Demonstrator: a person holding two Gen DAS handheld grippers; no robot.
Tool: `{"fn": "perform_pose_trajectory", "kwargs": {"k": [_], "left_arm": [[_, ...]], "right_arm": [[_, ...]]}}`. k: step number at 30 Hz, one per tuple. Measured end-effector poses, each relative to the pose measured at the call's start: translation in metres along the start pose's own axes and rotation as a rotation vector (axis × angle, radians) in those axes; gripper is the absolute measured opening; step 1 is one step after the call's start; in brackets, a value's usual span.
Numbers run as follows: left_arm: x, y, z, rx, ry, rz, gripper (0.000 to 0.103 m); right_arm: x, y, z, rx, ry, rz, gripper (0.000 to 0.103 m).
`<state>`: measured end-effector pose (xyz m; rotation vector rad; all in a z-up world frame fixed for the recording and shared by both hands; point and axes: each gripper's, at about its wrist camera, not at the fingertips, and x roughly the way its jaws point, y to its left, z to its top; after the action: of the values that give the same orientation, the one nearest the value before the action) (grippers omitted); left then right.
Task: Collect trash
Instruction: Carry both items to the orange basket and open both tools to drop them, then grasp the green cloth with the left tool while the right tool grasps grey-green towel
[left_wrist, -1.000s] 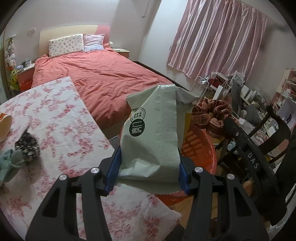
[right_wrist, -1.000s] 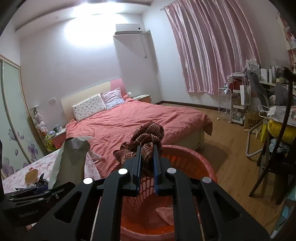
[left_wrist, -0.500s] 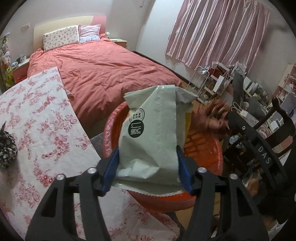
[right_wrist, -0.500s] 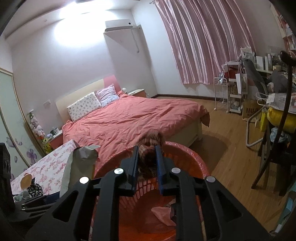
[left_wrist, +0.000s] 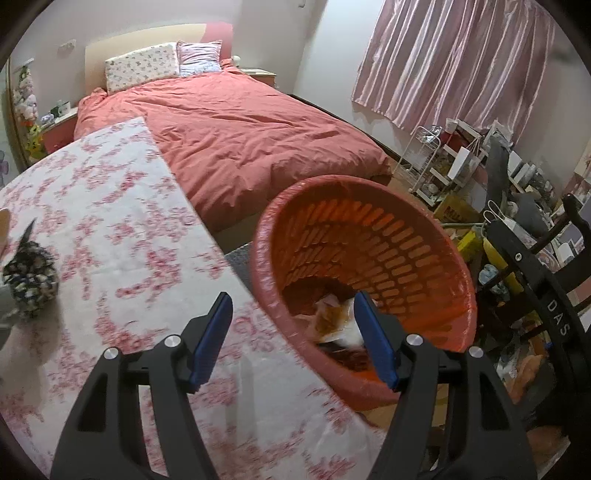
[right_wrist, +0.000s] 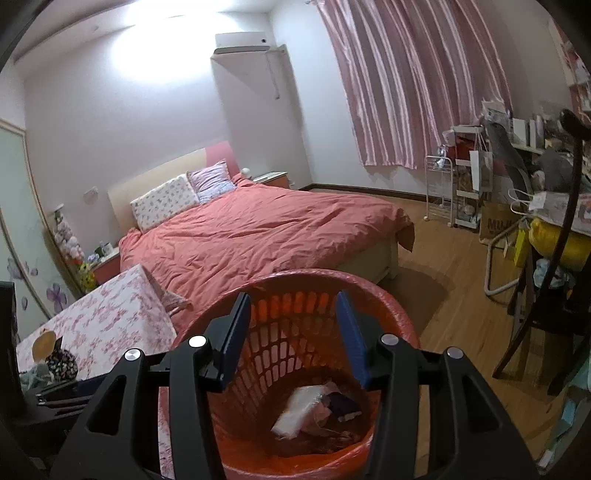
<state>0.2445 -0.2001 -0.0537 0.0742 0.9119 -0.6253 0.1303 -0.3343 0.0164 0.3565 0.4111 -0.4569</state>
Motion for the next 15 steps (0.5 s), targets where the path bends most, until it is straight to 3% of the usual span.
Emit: {"fn": "perform_pose_trajectory", "kwargs": {"k": [15], "left_arm": [[-0.077, 0.083, -0.027, -0.116, -0.076, 0.141, 0.070]], "right_arm": [[-0.014, 0.067, -0.006, -0.135, 0.038, 0.125, 0.053]]}}
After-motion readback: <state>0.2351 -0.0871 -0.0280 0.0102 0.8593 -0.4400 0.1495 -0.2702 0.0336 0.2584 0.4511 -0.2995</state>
